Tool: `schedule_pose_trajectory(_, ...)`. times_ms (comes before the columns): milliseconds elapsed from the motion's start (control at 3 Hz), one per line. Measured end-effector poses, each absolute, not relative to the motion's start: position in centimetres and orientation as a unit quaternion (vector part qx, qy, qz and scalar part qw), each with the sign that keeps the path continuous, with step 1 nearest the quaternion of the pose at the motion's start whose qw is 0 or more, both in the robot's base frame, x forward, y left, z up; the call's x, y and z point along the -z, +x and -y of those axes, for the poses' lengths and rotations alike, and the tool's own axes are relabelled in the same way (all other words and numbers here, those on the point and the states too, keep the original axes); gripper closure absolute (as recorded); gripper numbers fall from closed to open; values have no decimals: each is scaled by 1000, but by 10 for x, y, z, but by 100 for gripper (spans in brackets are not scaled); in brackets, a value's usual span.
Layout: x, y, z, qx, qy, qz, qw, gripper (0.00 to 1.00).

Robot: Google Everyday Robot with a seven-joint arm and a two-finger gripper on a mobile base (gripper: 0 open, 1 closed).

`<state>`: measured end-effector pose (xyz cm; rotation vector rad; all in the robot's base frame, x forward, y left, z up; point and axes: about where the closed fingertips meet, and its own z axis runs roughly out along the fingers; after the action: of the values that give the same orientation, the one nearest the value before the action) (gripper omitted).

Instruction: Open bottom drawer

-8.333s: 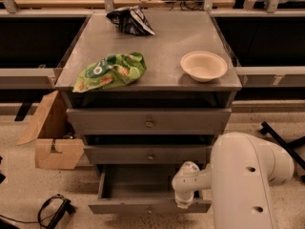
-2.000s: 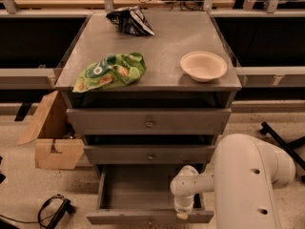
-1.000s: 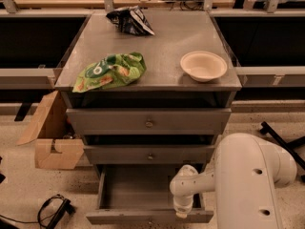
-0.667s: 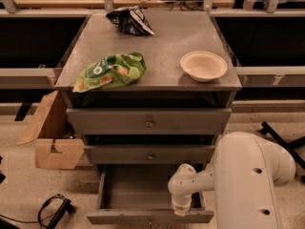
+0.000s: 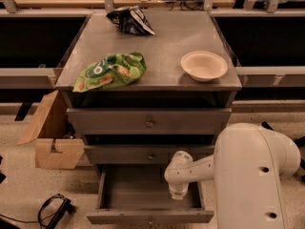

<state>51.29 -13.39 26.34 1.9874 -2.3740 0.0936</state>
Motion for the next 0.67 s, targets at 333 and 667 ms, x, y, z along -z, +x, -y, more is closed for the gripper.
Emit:
schedule_pose_trajectory(333, -261, 529, 139, -33, 648, 761, 0, 92)
schedule_pose_trajectory(667, -231, 532, 155, -9, 640, 768, -18, 100)
